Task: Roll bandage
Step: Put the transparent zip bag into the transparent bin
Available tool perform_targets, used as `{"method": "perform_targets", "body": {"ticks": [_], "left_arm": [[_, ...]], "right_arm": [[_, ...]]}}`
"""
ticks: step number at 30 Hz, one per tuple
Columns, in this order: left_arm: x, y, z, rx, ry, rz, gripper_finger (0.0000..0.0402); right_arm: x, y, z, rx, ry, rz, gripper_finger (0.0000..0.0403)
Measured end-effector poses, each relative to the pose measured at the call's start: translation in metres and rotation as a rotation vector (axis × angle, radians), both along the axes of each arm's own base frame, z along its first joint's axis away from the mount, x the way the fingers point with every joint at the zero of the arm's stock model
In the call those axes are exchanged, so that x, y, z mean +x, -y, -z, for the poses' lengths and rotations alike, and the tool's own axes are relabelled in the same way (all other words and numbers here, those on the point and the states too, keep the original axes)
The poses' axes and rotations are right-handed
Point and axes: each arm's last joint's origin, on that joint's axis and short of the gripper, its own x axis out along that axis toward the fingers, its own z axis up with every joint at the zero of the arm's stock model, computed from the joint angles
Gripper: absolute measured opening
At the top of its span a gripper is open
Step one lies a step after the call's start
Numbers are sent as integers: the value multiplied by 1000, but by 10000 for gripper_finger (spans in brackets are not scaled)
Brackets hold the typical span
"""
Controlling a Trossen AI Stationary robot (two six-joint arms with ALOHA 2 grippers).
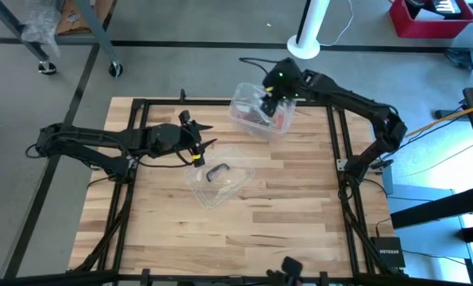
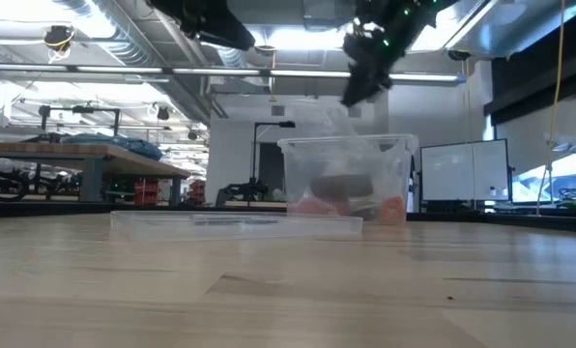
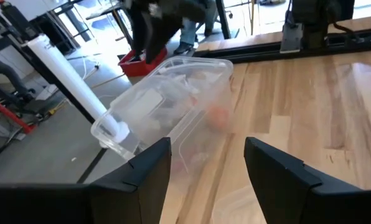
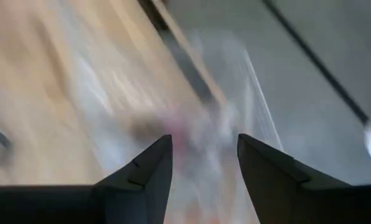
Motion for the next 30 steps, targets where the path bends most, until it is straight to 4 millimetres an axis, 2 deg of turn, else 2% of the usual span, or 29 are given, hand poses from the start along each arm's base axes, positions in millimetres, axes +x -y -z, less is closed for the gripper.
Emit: {"method": "perform_targets", "body": {"ticks": [3,5,10,13,18,24,30], "left_arm": [[0,0,0,0,-5,-2,196],[0,0,1,-1,-5,-3,196],[-1,0,2,-28,-12,-12,196],[1,-1,4,-35,-14,-16,196],[8,-1,10,-46,-25,-20,196],[12,-1,12,-39,-29,-18,196],[12,-1,12,-40,-28,-18,196]], "right_arm": [[15,-4,-6,-54,141,-77,184],[23,-8,2,-81,192,-153,184],[28,-10,44,-117,280,-217,184],[20,-9,74,-142,236,-153,184],[5,-8,109,-165,157,-91,184],[0,-7,116,-122,167,-73,183],[6,-7,105,-61,211,-35,183]]}}
